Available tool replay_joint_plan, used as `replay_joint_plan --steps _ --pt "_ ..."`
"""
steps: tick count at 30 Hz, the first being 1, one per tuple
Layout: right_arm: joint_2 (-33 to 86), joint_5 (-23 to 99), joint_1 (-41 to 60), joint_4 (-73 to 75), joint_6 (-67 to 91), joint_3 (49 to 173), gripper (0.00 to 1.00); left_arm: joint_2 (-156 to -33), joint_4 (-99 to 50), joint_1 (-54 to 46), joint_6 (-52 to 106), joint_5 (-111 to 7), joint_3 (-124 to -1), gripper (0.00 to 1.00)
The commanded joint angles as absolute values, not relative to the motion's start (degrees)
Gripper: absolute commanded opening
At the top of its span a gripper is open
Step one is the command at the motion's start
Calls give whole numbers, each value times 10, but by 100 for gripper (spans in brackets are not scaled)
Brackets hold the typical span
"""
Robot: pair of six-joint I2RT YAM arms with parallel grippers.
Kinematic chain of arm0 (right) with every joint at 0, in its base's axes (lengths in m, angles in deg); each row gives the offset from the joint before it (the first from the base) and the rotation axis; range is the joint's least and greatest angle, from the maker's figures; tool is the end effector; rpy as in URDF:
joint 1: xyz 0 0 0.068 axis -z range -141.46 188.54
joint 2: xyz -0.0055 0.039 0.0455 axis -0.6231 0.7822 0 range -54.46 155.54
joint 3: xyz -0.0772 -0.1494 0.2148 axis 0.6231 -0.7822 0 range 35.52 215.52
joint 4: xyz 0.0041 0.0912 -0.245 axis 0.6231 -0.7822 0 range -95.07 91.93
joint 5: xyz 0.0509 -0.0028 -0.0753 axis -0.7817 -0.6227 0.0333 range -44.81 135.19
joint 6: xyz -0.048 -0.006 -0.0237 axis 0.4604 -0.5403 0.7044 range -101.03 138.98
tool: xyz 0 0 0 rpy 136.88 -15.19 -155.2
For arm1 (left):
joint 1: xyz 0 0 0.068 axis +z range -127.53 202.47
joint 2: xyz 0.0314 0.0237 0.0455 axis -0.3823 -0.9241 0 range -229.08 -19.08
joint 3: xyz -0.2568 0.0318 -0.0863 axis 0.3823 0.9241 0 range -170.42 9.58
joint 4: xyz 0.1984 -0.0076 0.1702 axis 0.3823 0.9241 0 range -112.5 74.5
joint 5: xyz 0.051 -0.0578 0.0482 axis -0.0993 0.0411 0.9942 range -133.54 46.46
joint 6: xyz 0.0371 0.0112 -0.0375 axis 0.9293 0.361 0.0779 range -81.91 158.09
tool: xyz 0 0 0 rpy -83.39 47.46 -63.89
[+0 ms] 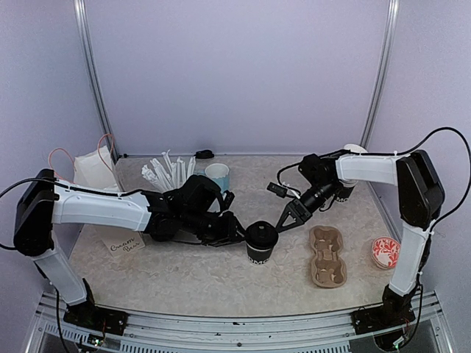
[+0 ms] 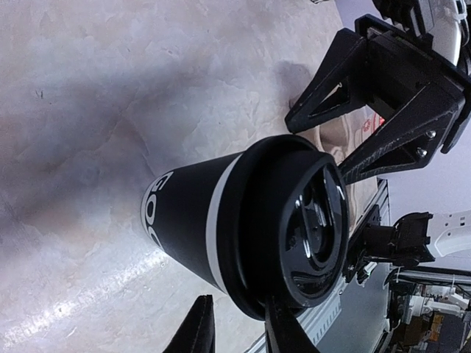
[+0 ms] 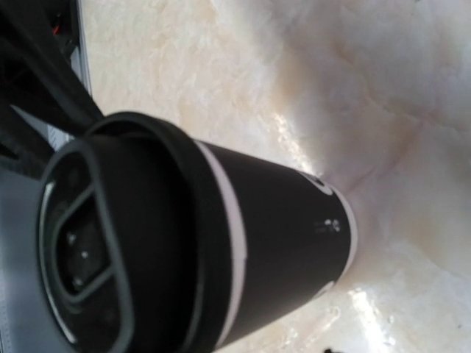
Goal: Pack the takeout coffee
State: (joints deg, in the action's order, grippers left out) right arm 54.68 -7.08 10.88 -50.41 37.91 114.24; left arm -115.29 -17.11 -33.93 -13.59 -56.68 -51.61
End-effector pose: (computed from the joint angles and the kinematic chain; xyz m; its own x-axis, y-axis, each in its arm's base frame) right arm 0.3061 0.1922 0.1956 -0.7103 -0.5964 -0.3738 -0.6373 0.3195 0.7012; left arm 0.1960 -0.3096 0.2140 -0.9339 0.0252 -0.3565 0.2810 0.6683 -0.6888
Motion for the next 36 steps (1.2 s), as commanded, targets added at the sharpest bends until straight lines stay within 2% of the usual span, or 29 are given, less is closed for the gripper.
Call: replay_joint_plan --steps 1,12,23,28,31,33,36 --pt "558 -74 110 -502 377 1147 49 -1162 -181 -340 -133 -571 -521 24" --pt "578 -78 97 -504 380 1147 50 -1198 -149 -327 -127 -579 -520 22" --pt "630 61 92 -483 332 1110 46 -1265 -61 -321 -70 -544 -496 17" --pt "598 39 92 -496 356 1128 45 -1255 -47 -328 -53 -521 -536 18" --pt "554 3 93 -516 381 1153 50 -1233 -50 -331 -36 -505 -570 22" --pt "523 2 96 -522 395 1166 57 -1218 -51 -335 -21 -496 -600 25" --pt "488 5 102 -540 408 1189 64 -1200 -52 -342 5 -480 -633 31"
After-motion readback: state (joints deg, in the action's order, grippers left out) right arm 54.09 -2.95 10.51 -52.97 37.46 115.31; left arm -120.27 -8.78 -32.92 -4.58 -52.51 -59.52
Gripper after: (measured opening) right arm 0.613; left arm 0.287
